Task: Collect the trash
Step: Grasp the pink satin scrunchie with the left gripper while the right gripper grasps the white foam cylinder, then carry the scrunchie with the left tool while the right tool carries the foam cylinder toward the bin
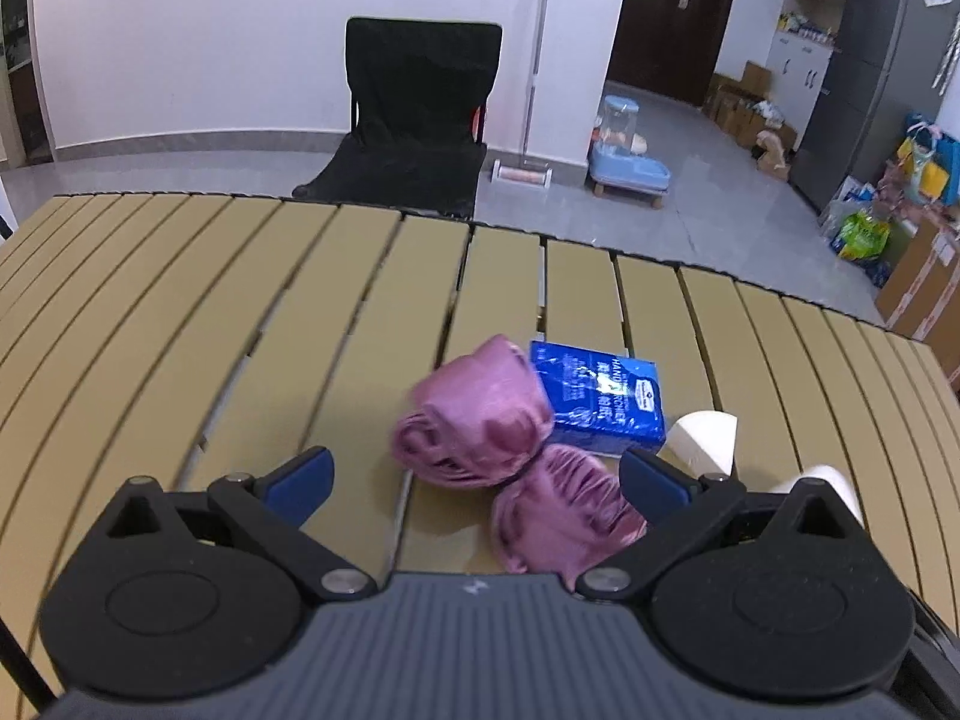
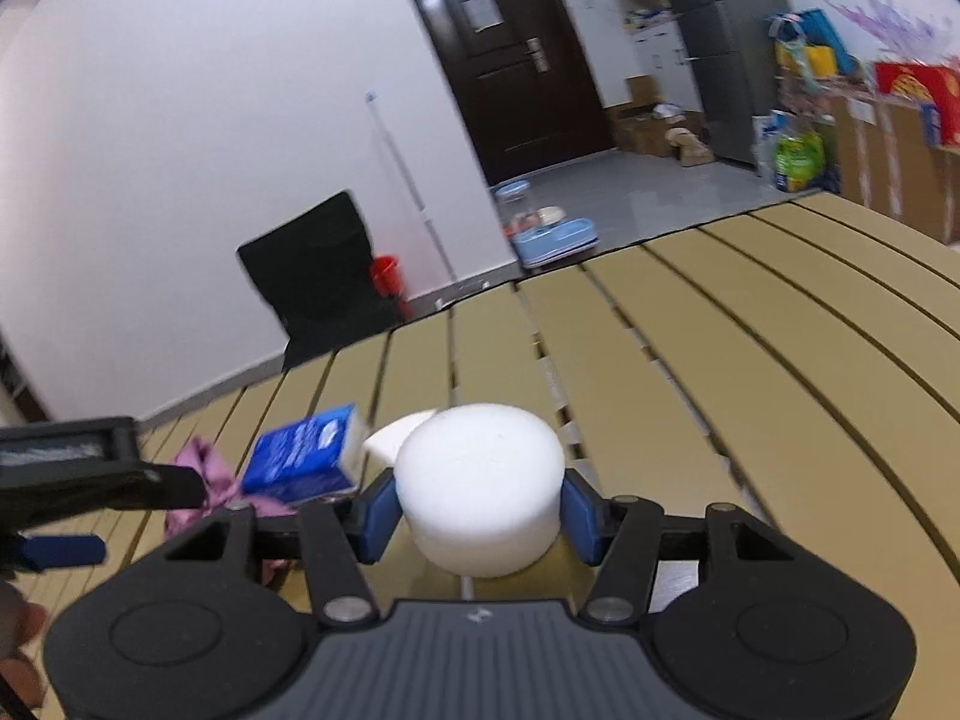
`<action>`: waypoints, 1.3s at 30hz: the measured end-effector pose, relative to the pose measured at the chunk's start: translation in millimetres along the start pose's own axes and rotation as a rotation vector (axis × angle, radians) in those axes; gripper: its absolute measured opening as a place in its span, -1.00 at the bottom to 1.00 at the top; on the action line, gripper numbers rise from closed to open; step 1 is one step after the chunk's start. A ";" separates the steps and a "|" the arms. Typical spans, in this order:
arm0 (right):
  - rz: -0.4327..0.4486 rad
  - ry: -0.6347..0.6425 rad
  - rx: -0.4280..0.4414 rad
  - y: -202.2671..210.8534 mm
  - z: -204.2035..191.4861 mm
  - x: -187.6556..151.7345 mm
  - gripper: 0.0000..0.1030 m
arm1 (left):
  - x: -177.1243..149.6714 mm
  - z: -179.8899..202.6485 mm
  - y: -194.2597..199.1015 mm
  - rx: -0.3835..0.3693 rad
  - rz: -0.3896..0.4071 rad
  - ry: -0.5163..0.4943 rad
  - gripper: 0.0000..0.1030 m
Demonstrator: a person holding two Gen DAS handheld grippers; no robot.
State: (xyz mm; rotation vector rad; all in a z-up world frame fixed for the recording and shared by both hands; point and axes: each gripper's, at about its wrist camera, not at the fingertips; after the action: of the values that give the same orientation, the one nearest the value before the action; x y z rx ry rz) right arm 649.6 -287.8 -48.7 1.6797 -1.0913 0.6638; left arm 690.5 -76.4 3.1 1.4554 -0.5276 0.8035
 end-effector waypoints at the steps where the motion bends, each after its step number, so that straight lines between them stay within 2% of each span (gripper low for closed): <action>1: 0.005 -0.011 -0.003 0.7 2.6 1.1 0.07 | 0.4 4.1 -5.0 0.008 -0.008 -0.001 1.00; 8: 0.029 -0.033 -0.013 4.3 10.8 1.0 0.07 | -4.7 18.7 -37.8 0.093 -0.050 0.007 1.00; 9: 0.030 -0.034 -0.012 3.4 10.4 0.6 0.07 | -4.9 17.9 -39.8 0.097 -0.052 0.017 0.95; 11: 0.027 -0.034 -0.011 0.7 9.6 -0.2 0.07 | -7.9 14.5 -45.1 0.089 -0.062 0.035 0.82; 15: 0.026 -0.033 -0.006 0.8 11.3 -0.7 0.07 | -11.6 10.0 -44.0 0.059 -0.057 0.025 0.44; 18: 0.024 -0.032 -0.001 1.0 11.7 -1.5 0.07 | -16.2 7.8 -39.3 0.048 -0.045 0.011 0.31; 21: 0.025 -0.027 0.004 1.6 11.7 -1.7 0.07 | -19.0 6.2 -35.2 0.057 -0.021 0.001 0.02; 22: 0.026 -0.026 0.007 2.0 12.0 -1.2 0.07 | -19.7 4.6 -33.5 0.057 -0.012 0.000 -0.19; 23: 0.026 -0.025 0.009 2.3 12.0 -1.8 0.07 | -20.3 3.2 -31.3 0.050 -0.007 0.000 -0.24; 31: 0.026 -0.012 0.020 7.7 8.6 -4.5 0.07 | -25.1 -3.3 -15.9 0.032 0.010 -0.028 -0.32; 39: 0.015 0.031 0.043 24.5 -6.5 -11.6 0.07 | -30.4 -15.8 16.7 0.038 0.036 -0.064 -0.33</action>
State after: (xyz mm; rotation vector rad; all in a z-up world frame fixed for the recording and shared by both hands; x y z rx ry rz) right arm 623.0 -280.3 -45.2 1.6935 -1.0754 0.7258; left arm 656.0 -66.8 -9.8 1.5139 -0.5912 0.8010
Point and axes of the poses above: each gripper's, at about its wrist camera, not at the fingertips, and y roughly against the way its jaws point, z to its right, x to its top, and after that the axes turned 7 degrees about z, right-handed
